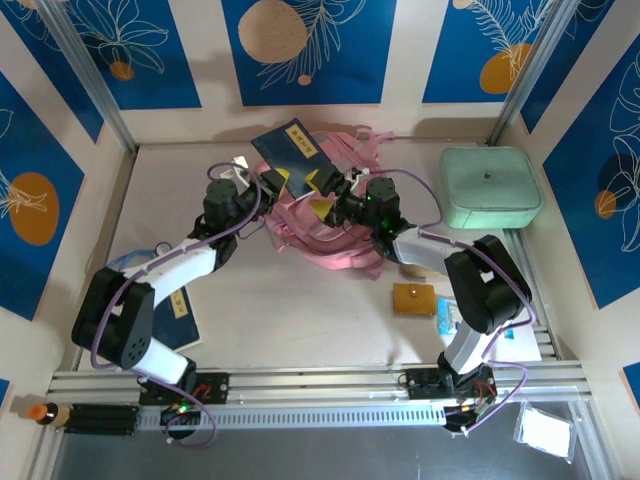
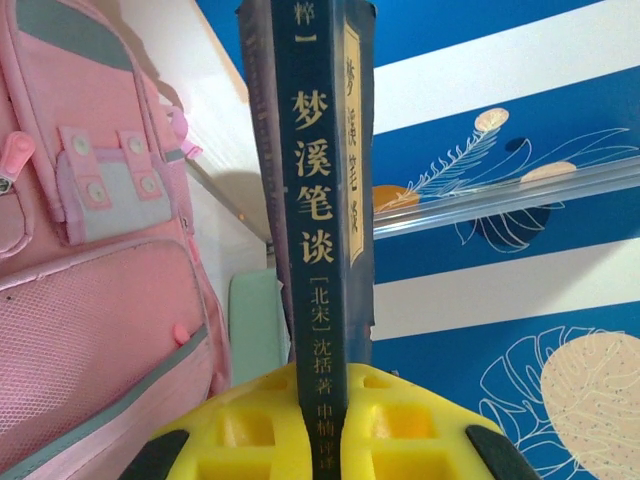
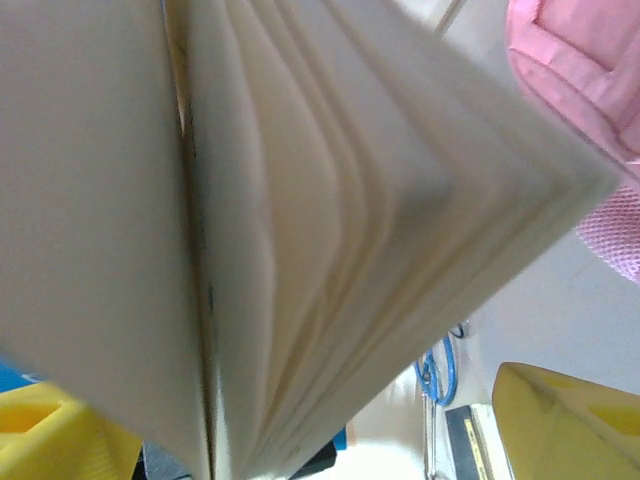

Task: Pack the student bag
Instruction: Pass the book.

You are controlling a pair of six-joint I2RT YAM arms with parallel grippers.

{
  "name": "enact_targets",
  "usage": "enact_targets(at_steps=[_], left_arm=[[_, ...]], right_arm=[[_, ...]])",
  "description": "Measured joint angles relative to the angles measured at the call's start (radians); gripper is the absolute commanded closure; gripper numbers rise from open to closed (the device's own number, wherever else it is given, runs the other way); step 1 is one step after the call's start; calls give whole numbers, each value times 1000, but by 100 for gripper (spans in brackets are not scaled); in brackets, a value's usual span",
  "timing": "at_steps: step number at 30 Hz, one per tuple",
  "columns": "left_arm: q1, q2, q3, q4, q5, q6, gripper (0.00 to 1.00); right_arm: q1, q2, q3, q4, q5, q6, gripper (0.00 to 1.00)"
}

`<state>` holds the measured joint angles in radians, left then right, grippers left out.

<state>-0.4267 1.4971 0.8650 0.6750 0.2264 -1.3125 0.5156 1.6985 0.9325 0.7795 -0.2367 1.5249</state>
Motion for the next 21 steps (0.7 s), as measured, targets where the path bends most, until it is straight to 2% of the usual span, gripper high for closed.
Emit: enact_targets(at_steps=[6, 13, 16, 18, 21], left_arm=[[-2, 0, 0, -2, -4, -7, 100], [-2, 0, 0, -2, -3, -14, 100], [-2, 0, 0, -5, -3, -15, 100], [-2, 0, 1, -19, -3, -13, 94], [-2, -2, 18, -84, -4, 11, 74]], right_arm=[[0, 16, 1, 106, 10, 21, 39], [-5, 69, 21, 156, 23, 30, 53], [-5, 80, 26, 175, 26, 28, 64], [-6, 80, 26, 188, 29, 25, 74], [-15, 78, 25, 187, 26, 1, 93]])
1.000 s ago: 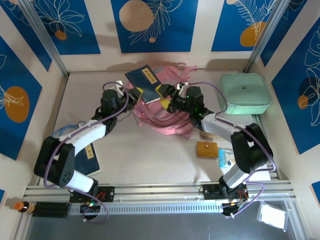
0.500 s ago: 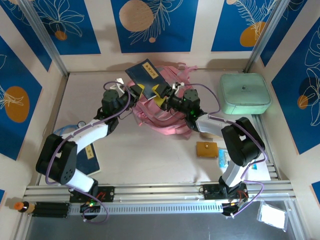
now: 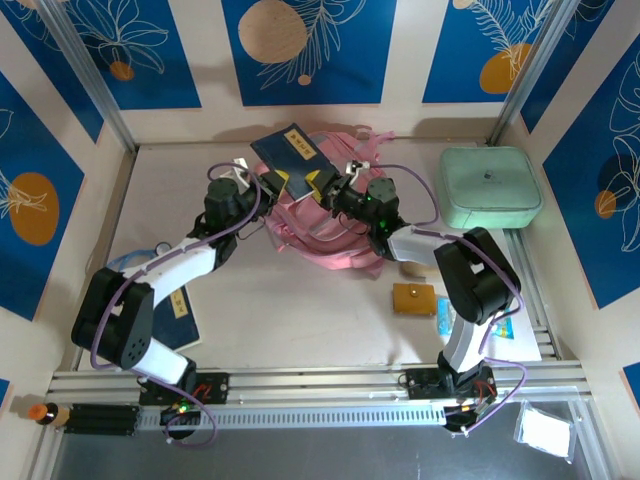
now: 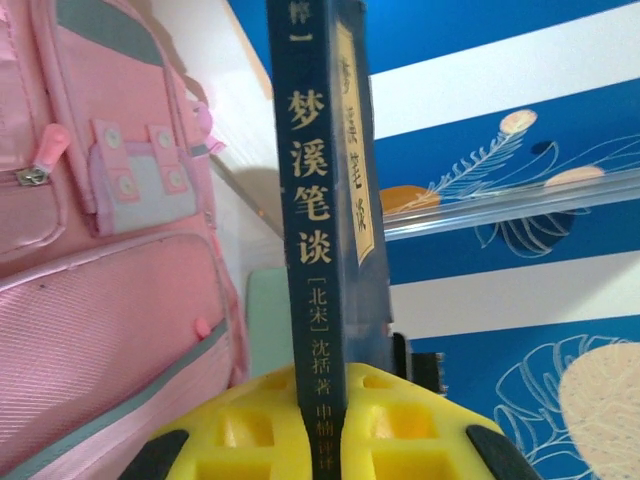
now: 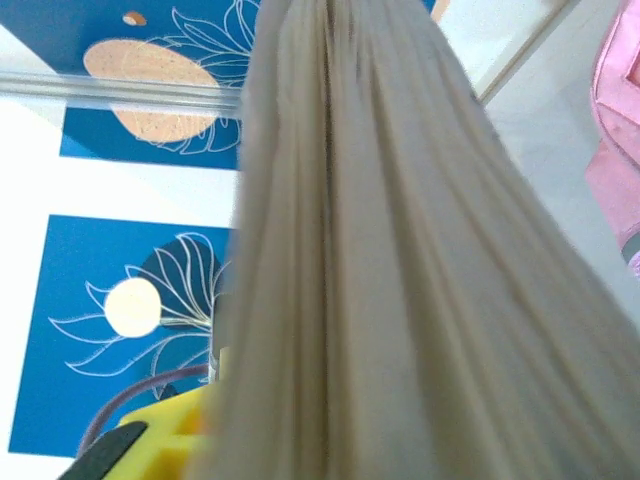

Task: Pack the student bag
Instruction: Pass the book, then open the student bag at the top-center of the table.

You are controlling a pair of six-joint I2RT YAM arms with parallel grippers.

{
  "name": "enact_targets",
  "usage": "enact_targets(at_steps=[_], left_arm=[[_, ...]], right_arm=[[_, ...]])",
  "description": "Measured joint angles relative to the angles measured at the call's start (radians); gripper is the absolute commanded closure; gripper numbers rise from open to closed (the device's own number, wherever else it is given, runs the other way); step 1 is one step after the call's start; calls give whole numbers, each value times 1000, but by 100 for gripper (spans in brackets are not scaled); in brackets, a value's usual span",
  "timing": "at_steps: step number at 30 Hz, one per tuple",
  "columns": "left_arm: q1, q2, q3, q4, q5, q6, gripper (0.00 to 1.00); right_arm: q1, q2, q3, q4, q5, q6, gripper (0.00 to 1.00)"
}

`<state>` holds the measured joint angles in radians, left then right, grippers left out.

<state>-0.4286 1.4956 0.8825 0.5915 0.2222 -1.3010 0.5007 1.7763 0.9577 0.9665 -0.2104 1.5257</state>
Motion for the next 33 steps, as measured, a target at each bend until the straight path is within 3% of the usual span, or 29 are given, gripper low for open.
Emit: enact_targets(at_steps=[1, 5, 10, 16, 24, 33], left_arm=[[0, 0, 10, -32, 0, 19, 63], [0, -2, 74, -190, 2, 145, 32], [-20, -2, 164, -424, -62, 387, 12], [-80, 31, 222, -583, -106, 624, 6], [-214, 251, 413, -724, -185, 866, 5], [-356, 511, 705, -908, -317, 1159, 18]], right_arm=[[-3, -5, 0, -11, 0, -13, 99], [-24, -61, -18, -110, 2, -78, 100], [-63, -220, -69, -283, 36, -204, 100], [-136, -410, -89, -534, 101, -363, 100], [-219, -565, -97, -890, 181, -473, 100], [-294, -697, -110, -1148, 267, -531, 100]])
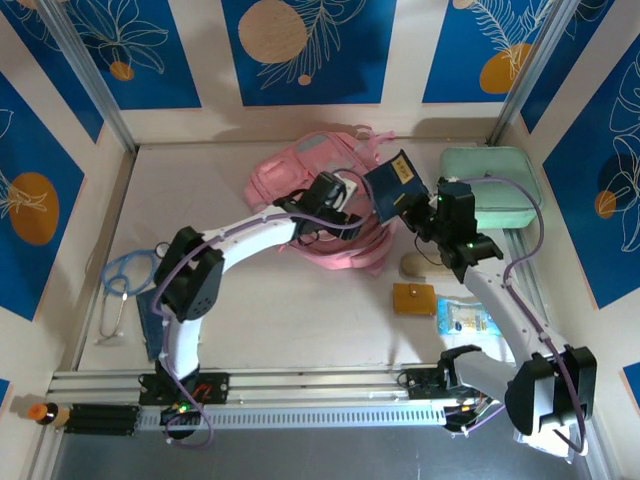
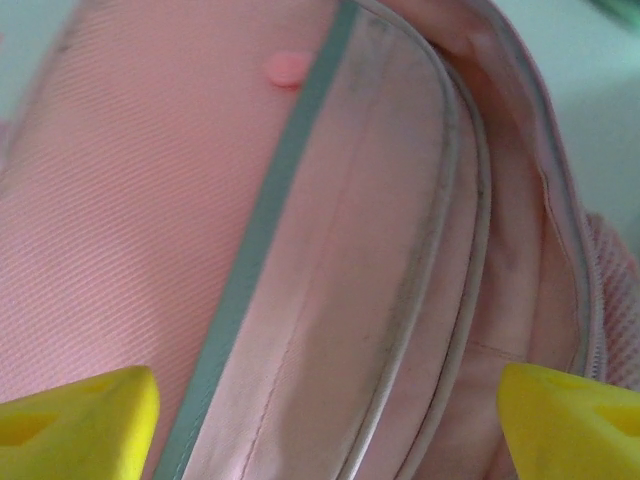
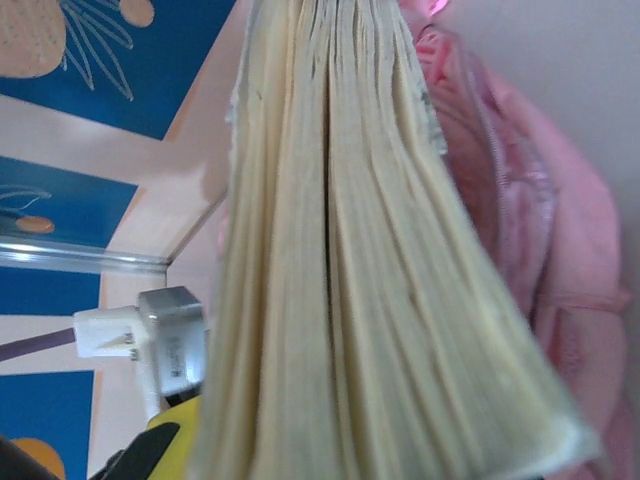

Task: Pack the student bag
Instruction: Open the student bag at the top-center of the table.

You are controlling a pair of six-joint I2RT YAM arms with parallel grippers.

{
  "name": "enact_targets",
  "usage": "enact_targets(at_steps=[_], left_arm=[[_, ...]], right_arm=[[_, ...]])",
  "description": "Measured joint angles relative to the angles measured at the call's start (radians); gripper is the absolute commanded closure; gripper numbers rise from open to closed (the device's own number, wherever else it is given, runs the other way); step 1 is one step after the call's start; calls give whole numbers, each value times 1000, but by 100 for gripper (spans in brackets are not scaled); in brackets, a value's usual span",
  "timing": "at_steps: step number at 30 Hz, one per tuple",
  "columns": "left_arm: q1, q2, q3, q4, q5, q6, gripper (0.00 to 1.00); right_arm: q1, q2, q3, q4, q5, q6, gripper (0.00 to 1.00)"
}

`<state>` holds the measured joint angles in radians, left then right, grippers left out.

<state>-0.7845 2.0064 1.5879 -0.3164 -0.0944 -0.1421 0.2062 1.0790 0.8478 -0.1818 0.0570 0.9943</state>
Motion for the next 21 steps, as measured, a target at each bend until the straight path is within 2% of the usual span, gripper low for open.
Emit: enact_targets(at_steps=[3, 8, 14, 21], left_arm=[[-25, 72, 87, -60, -39, 74, 23], [-29, 174, 212, -163, -84, 139, 40], [-29, 257, 322, -256, -128, 153, 52], [-36, 277, 351, -290, -147, 153, 70]], right_arm=[[-15, -23, 0, -40, 15, -11, 100], [-41, -43, 0, -95, 23, -19, 100], [-76, -81, 0, -135, 30, -19, 100], [-96, -94, 0, -162, 47, -26, 100]])
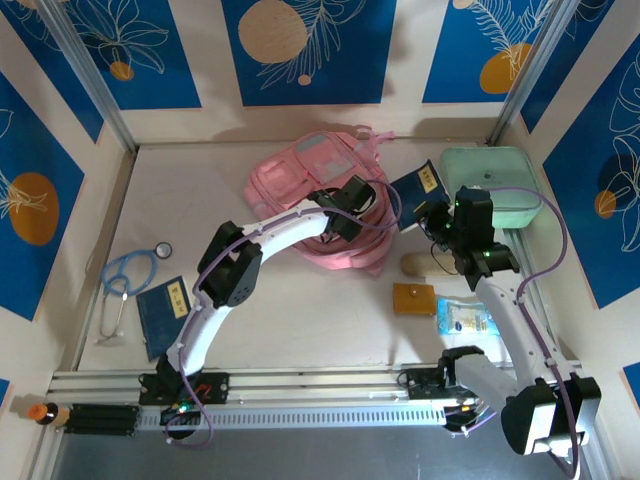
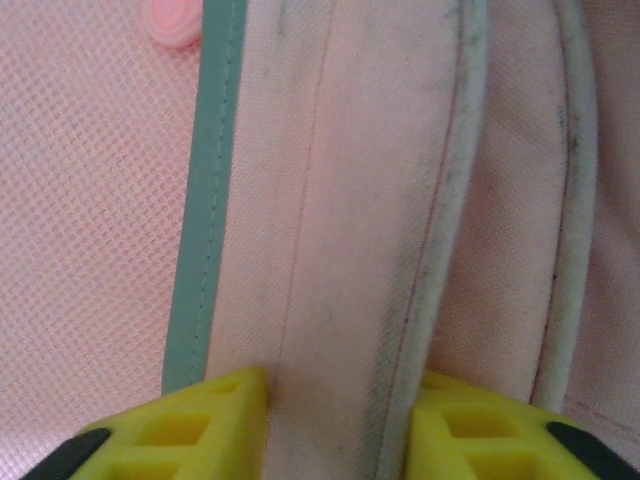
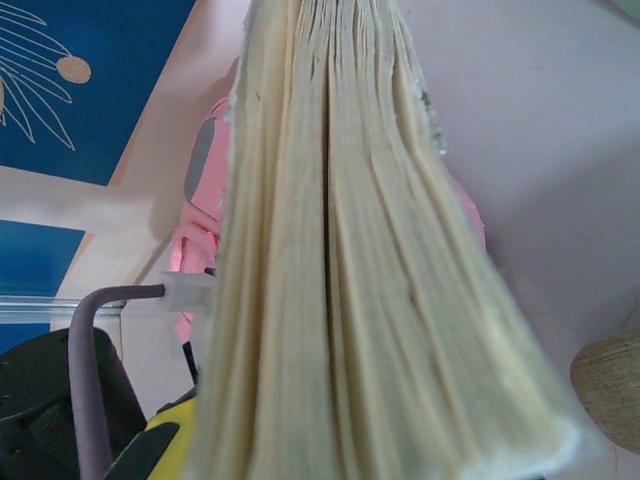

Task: Pack the student bag
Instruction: Open the student bag at the top-center of the table, then place the book in the student bag.

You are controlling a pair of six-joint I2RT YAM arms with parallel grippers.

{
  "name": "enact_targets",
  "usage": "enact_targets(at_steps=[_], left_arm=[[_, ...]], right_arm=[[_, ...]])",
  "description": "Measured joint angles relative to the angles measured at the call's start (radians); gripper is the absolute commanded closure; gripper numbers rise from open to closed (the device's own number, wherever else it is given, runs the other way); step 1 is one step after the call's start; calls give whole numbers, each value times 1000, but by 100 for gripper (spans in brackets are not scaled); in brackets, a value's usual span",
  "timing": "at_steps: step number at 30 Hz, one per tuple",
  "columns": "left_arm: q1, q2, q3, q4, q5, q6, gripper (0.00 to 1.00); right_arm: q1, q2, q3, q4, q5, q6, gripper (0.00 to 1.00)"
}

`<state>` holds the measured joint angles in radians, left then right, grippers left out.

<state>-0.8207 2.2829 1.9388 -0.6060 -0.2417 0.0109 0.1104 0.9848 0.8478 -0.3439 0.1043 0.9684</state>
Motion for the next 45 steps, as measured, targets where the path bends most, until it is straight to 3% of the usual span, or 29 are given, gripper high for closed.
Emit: enact_targets(at_steps=[8, 11, 21, 27, 34, 45], left_arm=[[-1, -13, 28, -55, -15, -19, 95], [0, -42, 25, -68, -21, -26, 100], [16, -269, -73, -59, -110, -70, 100], [18, -351, -108, -45, -146, -92, 100], [18, -391, -134, -41, -145, -108, 100], [18, -435, -155, -41, -136, -110, 100]], right_arm=[[-27, -3, 0, -30, 23, -25, 100], [-57, -14, 0, -48, 31, -43, 100], [-100, -46, -9, -65, 20, -125, 100], [-97, -64, -87, 4, -106, -137, 100], [-3, 30, -192, 203, -264, -49, 100], [151, 277, -168, 435, -326, 84, 100]])
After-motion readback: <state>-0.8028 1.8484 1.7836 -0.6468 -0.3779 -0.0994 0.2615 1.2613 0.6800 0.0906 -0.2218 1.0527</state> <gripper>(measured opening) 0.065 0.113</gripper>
